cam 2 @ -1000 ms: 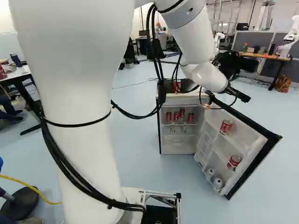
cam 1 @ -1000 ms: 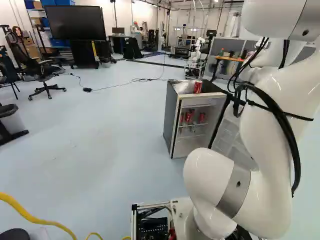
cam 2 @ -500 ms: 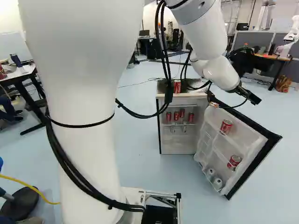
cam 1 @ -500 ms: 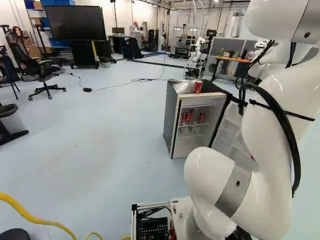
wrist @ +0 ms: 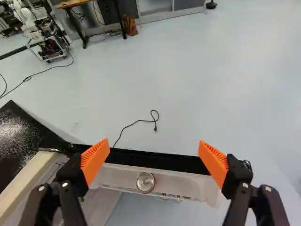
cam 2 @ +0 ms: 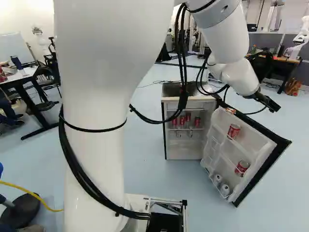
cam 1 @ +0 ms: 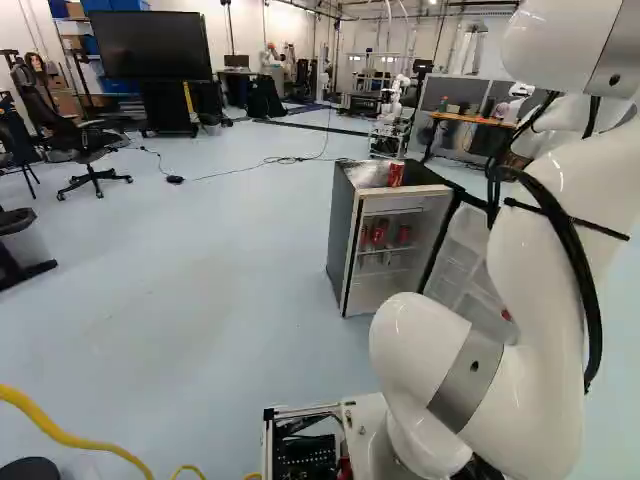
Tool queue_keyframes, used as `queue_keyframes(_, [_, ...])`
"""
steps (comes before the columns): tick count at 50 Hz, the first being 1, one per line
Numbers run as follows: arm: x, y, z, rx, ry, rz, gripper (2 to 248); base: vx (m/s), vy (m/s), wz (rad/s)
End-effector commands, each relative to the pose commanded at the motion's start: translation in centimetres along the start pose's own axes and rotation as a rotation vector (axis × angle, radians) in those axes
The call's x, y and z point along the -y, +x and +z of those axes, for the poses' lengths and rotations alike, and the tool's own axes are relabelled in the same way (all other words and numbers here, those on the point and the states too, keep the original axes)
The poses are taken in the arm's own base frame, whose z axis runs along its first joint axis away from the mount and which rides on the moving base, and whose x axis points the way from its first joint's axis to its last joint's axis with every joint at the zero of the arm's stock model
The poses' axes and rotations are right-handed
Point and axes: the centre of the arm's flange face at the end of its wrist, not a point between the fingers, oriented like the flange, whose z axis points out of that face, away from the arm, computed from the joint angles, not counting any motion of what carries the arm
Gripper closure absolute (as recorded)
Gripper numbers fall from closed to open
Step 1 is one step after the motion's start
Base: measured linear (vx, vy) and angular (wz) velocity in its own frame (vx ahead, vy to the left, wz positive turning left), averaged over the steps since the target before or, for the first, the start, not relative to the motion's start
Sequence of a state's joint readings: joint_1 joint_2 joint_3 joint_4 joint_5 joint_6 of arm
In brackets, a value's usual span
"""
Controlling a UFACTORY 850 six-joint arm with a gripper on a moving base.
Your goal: Grab a drink from the fridge
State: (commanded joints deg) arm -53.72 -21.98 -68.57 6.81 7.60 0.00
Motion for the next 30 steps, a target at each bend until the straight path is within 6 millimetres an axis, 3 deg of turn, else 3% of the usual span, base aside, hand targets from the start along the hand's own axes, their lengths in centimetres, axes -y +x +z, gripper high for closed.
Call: queue_keyframes(30, [-2.7,1.5,4.0,0.099,-0.029,-0.024,3,0.000,0.000,0.000])
